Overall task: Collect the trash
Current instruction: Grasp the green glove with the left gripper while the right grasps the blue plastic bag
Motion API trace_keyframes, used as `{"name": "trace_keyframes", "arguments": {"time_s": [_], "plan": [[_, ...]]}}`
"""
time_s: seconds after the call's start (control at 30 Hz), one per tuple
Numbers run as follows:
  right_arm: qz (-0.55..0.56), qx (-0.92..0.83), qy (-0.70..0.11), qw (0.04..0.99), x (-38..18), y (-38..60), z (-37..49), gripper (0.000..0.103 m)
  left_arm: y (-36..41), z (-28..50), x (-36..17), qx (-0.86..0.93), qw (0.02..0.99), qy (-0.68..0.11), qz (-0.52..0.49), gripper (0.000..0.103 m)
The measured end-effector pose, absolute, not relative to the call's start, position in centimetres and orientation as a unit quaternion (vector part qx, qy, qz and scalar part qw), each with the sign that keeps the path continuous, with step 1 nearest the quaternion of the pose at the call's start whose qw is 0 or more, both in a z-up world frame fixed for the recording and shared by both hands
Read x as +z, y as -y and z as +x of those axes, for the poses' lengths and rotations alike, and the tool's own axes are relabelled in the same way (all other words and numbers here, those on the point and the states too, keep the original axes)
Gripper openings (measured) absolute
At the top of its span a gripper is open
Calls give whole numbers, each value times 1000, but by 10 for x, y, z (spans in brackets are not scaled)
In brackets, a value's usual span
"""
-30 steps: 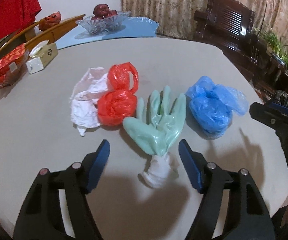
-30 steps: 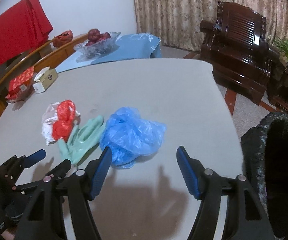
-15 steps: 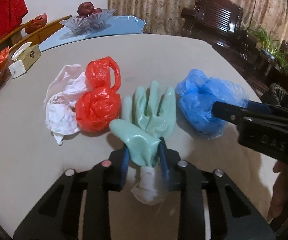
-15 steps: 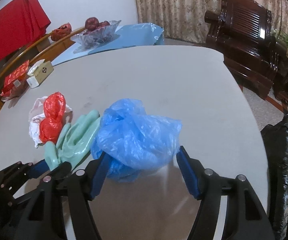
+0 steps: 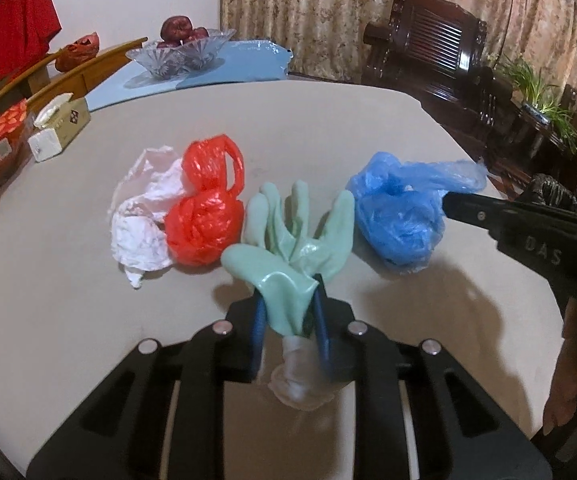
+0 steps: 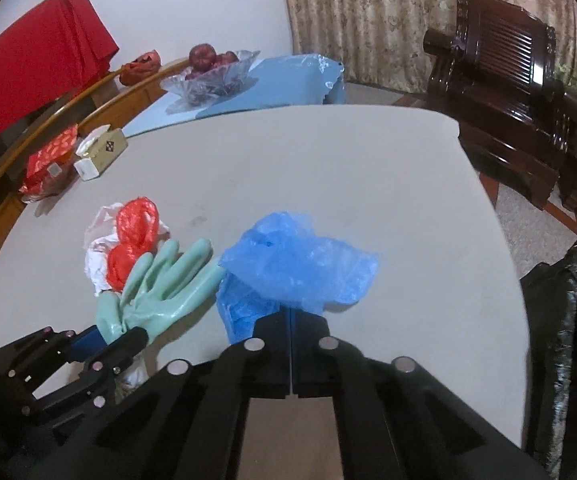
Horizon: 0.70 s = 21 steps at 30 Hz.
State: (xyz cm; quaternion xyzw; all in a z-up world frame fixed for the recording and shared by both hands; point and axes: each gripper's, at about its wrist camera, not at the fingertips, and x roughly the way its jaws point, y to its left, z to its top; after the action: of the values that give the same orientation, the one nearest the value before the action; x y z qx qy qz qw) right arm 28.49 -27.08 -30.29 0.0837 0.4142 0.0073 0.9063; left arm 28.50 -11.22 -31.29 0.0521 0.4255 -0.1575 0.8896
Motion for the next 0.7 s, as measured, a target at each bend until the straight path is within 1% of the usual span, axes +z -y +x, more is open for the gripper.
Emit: {"name": "trace_keyframes", "arguments": {"time_s": [0.4,0.63,0.67,0.7], "plan": [[86,-1,-395,915,-271,288,242,0,120,258,-281,-148,897,-411,60,20],[100,4,-393,914,-266,297,236,0,117,249,-278,-142,900,-409,59,20],[100,6,-391,915,-266,295,237,1,115,250,-279,-140,900,-409,58,20],[100,7,-391,915,-267,294,238,5,113,251,-280,-138,900,-410,58,20]]}}
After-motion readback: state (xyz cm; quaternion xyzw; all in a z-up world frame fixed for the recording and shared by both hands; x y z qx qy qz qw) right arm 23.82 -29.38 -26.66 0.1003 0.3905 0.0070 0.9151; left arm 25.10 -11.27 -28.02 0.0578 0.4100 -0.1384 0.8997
